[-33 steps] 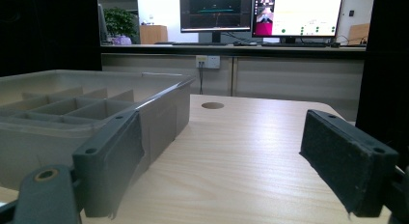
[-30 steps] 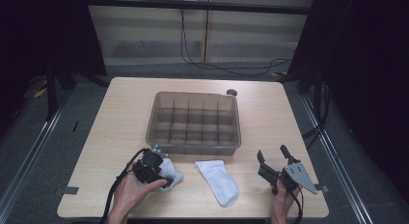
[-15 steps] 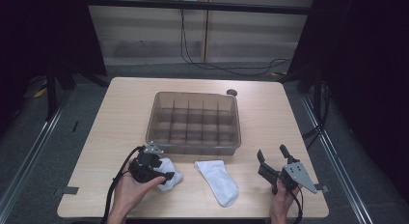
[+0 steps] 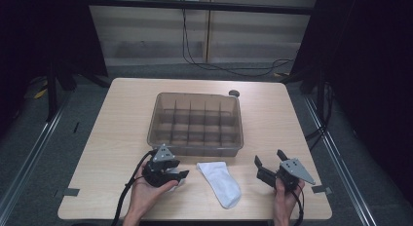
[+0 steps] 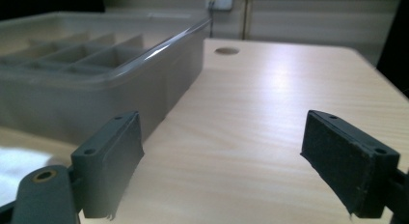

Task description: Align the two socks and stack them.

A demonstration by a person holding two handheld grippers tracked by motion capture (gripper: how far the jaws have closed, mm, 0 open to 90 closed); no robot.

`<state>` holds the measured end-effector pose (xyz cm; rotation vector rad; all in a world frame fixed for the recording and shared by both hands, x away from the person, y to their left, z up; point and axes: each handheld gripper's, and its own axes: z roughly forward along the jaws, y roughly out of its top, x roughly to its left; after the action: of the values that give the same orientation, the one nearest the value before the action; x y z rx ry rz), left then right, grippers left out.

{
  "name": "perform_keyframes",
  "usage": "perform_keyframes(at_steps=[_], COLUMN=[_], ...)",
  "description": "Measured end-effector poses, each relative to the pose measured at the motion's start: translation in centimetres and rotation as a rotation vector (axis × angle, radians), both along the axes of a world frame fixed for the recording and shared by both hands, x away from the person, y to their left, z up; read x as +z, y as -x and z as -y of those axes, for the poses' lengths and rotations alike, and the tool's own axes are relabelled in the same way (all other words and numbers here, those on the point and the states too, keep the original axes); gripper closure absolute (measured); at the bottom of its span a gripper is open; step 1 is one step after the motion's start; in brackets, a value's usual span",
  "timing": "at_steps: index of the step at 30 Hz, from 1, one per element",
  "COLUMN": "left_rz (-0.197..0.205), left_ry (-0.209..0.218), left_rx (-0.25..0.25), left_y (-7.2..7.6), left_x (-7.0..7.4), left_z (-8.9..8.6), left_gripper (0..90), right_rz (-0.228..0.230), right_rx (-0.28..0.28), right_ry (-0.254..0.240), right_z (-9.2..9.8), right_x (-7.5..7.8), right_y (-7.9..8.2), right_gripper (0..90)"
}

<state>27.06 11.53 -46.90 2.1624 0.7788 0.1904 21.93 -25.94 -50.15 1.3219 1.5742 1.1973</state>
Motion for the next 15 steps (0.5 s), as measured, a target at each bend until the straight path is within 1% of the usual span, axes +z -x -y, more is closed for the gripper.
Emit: perform_keyframes(at_steps=[1,2,3,5,6,7,8,9,10,11,12,13,14,15], left_rz=[0.031,0.033,0.032,0.03,0.024,0.019,0.018,0.019,0.018,0.016,0.012,0.001,0.002,0.01], left_ry=[0.009,0.025,0.022,0.009,0.014,0.023,0.015,0.011,0.01,0.017,0.037,0.048,0.04,0.033], left_rx=[-0.007,-0.026,-0.038,-0.032,-0.03,-0.034,-0.037,-0.041,-0.046,-0.051,-0.065,-0.075,-0.078,-0.074], left_y=[0.3,0.5,0.6,0.7,0.8,0.8,0.9,0.9,1.0,1.0,0.8,0.6,0.4,0.1], left_x=[0.0,-0.1,-0.2,-0.4,-0.6,-0.8,-0.9,-1.0,-1.1,-1.2,-1.3,-1.3,-1.4,-1.5], left_z=[0.1,0.2,0.2,0.5,0.7,0.9,1.2,1.4,1.7,2.0,2.2,2.4,2.7,3.0], left_gripper=[51.0,50.8,50.7,51.6,52.4,53.4,54.1,54.3,54.8,55.1,55.1,55.1,55.1,55.1], right_rz=[-0.036,-0.056,-0.085,-0.125,-0.136,-0.157,-0.175,-0.216,-0.244,-0.283,-0.318,-0.339,-0.357,-0.362], right_rx=[0.0,0.015,0.053,0.096,0.107,0.154,0.188,0.232,0.259,0.307,0.348,0.373,0.399,0.421], right_ry=[0.011,0.022,0.017,0.018,0.02,0.015,0.019,0.042,0.054,0.068,0.073,0.077,0.081,0.079], right_z=[-0.3,-0.6,-1.0,-1.9,-2.3,-2.9,-3.3,-4.1,-4.6,-5.2,-5.7,-6.2,-6.7,-7.0], right_x=[0.3,0.7,1.1,1.7,1.9,1.9,1.9,1.7,1.6,1.3,1.1,0.8,0.6,0.5], right_y=[0.2,0.3,0.6,1.0,1.2,1.4,1.5,1.6,1.7,1.6,1.5,1.4,1.3,1.2], right_gripper=[14.1,13.7,13.7,13.9,14.0,14.6,16.3,18.8,21.6,23.5,24.5,26.5,29.5,31.1])
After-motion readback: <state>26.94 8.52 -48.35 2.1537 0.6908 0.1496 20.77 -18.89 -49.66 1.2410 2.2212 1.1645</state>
